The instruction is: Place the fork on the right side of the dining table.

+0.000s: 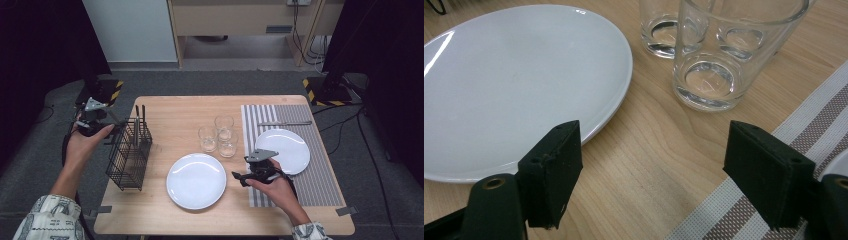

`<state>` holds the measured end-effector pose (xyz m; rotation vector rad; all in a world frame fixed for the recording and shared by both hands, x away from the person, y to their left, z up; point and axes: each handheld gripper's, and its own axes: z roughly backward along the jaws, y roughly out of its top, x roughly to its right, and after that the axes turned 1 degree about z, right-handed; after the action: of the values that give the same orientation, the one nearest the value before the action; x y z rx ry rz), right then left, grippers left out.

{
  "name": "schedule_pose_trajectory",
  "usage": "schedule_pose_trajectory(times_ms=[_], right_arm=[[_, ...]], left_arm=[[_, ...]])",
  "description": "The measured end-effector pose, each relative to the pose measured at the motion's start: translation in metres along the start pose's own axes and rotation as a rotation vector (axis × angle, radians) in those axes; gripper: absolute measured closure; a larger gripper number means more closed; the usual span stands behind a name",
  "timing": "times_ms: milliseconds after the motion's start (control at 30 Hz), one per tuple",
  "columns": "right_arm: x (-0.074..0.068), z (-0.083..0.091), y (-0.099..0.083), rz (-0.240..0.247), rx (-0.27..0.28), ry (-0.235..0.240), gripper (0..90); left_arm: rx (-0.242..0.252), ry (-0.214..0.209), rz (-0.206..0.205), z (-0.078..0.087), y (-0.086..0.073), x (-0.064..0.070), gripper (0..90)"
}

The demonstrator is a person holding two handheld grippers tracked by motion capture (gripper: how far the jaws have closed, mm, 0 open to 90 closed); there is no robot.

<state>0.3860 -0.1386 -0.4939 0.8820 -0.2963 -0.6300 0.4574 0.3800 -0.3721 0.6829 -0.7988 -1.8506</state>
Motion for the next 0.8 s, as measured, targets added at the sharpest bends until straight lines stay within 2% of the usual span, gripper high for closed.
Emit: schedule_pose_trajectory(times_ms=[233, 333, 533, 800], right_arm=[[0.000, -0.001, -0.001, -0.010, -0.004, 0.004, 24.4], [0.001, -0.001, -0.002, -0.010, -0.006, 0.002, 24.7], [0.002, 0.000, -0.002, -0.013, -0.007, 0.003, 24.8], [0.001, -0.001, -0.003, -0.014, -0.009, 0.005, 25.0]], left_arm=[[-0.023, -0.038, 0.034, -0.009, 0.000, -0.003, 36.7], [-0.034, -0.034, 0.035, -0.012, 0.000, -0.005, 41.7], [-0.027, -0.061, 0.070, -0.015, -0.002, -0.008, 56.9], [-0.035, -0.106, 0.105, -0.017, -0.006, -0.010, 66.0]])
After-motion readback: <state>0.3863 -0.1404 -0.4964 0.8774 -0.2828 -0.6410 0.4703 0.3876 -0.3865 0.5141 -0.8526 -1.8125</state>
